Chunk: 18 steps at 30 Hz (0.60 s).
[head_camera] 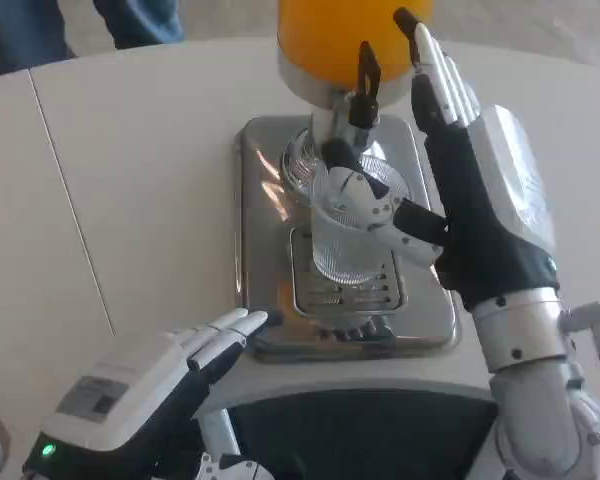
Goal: Grasp the cup under the faucet to collect the drink, then remove the cup.
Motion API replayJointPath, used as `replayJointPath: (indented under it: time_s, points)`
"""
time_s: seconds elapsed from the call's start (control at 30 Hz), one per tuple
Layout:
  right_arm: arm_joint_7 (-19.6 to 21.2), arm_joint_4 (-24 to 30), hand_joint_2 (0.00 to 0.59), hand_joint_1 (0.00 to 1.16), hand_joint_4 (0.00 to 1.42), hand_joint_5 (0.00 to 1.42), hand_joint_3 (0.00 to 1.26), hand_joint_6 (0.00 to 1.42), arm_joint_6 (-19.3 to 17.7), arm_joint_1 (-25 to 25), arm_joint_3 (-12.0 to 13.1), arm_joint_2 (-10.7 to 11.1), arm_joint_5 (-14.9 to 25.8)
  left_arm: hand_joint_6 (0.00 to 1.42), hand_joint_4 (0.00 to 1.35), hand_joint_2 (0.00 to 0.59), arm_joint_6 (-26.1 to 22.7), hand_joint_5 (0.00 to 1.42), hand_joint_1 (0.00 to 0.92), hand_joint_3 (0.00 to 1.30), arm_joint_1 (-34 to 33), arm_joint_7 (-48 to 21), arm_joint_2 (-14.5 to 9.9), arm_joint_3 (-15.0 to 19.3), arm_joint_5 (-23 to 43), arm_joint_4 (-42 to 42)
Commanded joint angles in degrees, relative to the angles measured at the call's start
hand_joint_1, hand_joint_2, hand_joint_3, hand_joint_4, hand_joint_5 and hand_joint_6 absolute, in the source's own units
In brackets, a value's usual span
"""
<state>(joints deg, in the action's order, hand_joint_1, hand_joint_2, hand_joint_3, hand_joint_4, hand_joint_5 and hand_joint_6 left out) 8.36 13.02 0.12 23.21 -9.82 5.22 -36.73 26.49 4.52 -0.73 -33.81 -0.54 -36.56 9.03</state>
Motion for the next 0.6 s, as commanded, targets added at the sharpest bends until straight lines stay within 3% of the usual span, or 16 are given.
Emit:
replayJointPath:
  time_s: [0.03, 0.6]
  points:
    - [0.25, -1.61, 0.404, 0.48, 0.00, 0.00, 0.00, 0.00, -1.03, 1.09, -0.83, -0.21, 0.89, 0.29, 0.09, 0.116, -0.44, 0.22, 0.096, 0.14, 0.43, -0.85, -0.58, 0.16, 0.28, 0.05]
    - [-0.57, -4.56, 0.403, 0.48, 0.00, 0.00, 0.00, 0.00, -1.60, 3.48, -4.16, -1.39, 3.01, 0.29, 0.09, 0.116, -0.81, 0.23, 0.095, 0.15, 1.22, -0.80, -0.59, 0.37, 0.35, 0.50]
